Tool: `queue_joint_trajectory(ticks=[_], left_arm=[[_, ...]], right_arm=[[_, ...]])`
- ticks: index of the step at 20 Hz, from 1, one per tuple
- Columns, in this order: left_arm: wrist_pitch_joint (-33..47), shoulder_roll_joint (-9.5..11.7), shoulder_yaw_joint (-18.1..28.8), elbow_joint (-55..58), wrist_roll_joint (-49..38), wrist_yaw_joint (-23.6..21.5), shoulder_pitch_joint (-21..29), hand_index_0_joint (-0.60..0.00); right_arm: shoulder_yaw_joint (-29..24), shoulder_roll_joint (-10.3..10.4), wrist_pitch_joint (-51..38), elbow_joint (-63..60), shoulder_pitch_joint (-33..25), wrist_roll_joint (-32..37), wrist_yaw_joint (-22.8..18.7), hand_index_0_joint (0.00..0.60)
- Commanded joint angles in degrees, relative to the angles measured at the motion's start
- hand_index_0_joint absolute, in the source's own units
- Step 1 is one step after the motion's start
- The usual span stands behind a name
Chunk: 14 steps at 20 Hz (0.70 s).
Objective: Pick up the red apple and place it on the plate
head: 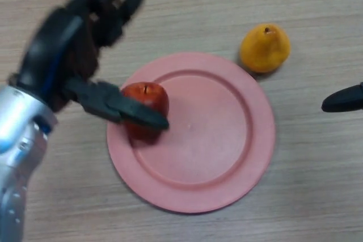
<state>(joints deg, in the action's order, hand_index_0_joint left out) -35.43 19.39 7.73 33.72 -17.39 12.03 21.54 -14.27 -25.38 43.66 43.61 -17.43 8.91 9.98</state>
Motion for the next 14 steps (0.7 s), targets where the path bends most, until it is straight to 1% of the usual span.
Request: queue_joint_trajectory(ticks=[1, 2, 3, 4, 6, 8, 10, 11, 12, 13, 14], left_arm=[[8.4, 3.7, 4.0, 0.0, -2.4, -3.1, 3.9, 0.000], [10.5, 3.6, 4.0, -0.5, -1.8, -3.7, 3.9, 0.000], [15.2, 3.4, 2.7, -1.4, 0.6, -5.4, 3.8, 0.000], [16.6, 3.3, 2.0, -1.7, 1.4, -5.8, 3.8, 0.000], [18.8, 2.8, 0.4, -3.1, 3.0, -5.8, 4.7, 0.000], [17.1, 2.4, 0.5, -3.4, 2.6, -5.3, 5.1, 0.000], [14.9, 2.9, 0.0, -2.8, 2.9, -4.9, 5.5, 0.000], [17.3, 3.1, -0.8, -1.9, 5.7, -3.5, 4.5, 0.000], [18.8, 2.9, -1.0, -1.5, 6.9, -3.0, 3.8, 0.000], [17.1, 1.5, -0.5, -0.2, 6.4, -3.4, 3.5, 0.000], [15.3, 1.1, -0.1, 0.6, 5.5, -3.7, 3.6, 0.000]], right_arm=[[-3.7, -1.9, -11.8, -1.0, -1.6, -1.9, 0.4, 0.000], [-4.1, -1.9, -12.3, -1.9, -1.6, -1.4, 0.8, 0.000], [-5.2, -2.3, -13.0, -4.5, -2.8, -0.1, 0.2, 0.000], [-5.5, -2.7, -13.5, -5.7, -3.1, 0.3, 0.2, 0.000], [-5.7, -3.1, -14.2, -8.1, -3.8, 2.3, -1.5, 0.000], [-5.1, -3.6, -13.0, -8.5, -3.8, 4.1, -2.2, 0.000], [-5.6, -3.8, -11.2, -8.2, -4.3, 6.8, -2.4, 0.000], [-6.0, -3.9, -10.7, -7.9, -4.1, 8.7, -2.6, 0.000], [-6.2, -3.8, -11.0, -7.6, -3.8, 9.2, -2.8, 0.000], [-5.1, -4.2, -13.9, -7.8, -3.0, 7.6, -3.1, 0.000], [-4.1, -4.6, -15.9, -8.3, -2.6, 5.8, -3.1, 0.000]])
